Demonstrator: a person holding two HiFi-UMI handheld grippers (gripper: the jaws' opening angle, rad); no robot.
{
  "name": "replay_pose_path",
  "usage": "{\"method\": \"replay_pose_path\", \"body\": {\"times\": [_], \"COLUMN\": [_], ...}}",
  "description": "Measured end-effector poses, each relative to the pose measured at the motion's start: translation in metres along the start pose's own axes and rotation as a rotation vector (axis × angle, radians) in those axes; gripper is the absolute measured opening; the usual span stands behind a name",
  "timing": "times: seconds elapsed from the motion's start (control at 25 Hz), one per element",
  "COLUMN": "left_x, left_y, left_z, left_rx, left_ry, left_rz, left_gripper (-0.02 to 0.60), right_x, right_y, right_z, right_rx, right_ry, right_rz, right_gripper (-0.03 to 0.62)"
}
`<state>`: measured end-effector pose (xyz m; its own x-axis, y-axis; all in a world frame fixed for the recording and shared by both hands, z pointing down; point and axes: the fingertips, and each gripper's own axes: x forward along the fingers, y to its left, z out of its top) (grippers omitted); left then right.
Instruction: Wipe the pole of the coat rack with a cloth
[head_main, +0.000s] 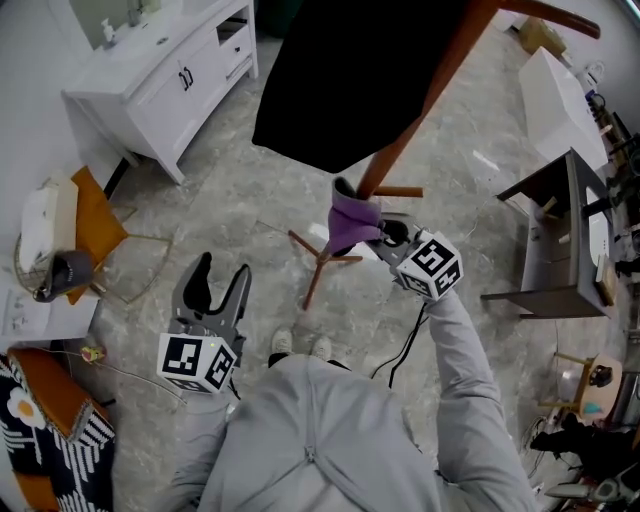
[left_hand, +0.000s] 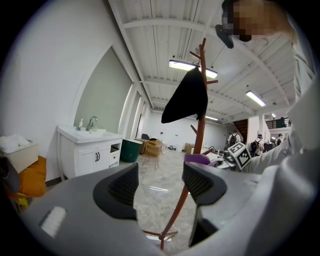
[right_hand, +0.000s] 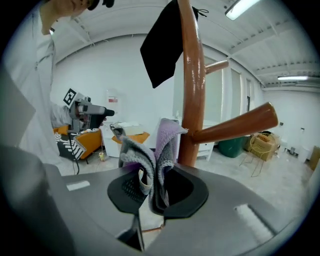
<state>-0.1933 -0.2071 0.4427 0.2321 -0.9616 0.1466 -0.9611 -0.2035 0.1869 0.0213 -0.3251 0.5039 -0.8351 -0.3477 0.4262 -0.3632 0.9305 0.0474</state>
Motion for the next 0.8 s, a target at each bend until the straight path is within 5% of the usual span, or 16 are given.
{"method": "replay_pose_path", "body": {"times": [0.8], "left_x": [0.012], "left_y": [-0.023], "left_z": [0.000], "left_rx": [0.004], "left_ry": [0.004], "left_rz": [-0.075], "left_gripper": [0.308], "right_x": [-0.029], "right_y": [0.112], "right_z": [0.003], "right_rx": [-0.217], "right_ry": [0.068], "right_rz": [0.161], "right_gripper": [0.055]}}
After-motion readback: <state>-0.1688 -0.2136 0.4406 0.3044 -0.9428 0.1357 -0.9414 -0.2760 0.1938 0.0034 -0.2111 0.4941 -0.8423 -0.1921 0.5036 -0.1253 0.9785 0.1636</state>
